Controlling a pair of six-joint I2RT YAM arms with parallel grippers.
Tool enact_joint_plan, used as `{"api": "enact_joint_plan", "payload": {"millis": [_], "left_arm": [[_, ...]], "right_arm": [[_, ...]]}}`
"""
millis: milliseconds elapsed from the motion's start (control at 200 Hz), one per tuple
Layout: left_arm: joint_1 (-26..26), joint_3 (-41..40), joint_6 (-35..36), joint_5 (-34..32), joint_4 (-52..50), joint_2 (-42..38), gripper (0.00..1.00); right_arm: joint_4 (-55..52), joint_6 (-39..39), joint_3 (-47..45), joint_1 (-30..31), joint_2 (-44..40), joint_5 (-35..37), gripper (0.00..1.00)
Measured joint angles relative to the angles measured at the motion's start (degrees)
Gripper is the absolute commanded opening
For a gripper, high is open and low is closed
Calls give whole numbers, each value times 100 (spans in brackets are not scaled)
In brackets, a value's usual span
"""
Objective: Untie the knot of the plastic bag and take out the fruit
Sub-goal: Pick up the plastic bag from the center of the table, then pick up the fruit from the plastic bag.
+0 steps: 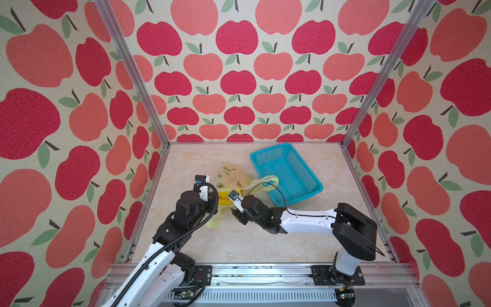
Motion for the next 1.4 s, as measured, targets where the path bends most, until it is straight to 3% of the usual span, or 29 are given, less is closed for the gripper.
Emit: {"api": "enact_joint_plan", "payload": {"millis": [65,240,350,470,595,925,1081,1276,1401], "left_arm": [[-9,0,2,0,13,2,0],[-28,0,2,7,31,2,0],[-48,0,7,26,33,2,0],[-59,0,24,28,33,-2,0],[-59,0,26,26,33,-35,0],[-98,0,39,28,33,-37,0],[-103,0,39,39,33,-33,0],[-103,0,39,42,33,-31,0],[-103,0,39,42,33,-31,0]], "right_arm": [[85,37,-2,-190,-138,-42,35],[166,61,61,-619,-15,-129,37],[166,68,278,-682,332,-240,52],[144,136,555,-710,739,-431,81],[122,133,800,-728,1025,-621,99],[2,260,1488,-890,1576,-896,99],[-31,337,1569,-955,1705,-1322,88],[-26,431,1598,-951,1711,-1716,51],[-52,522,1598,-942,1707,-1803,38]]}}
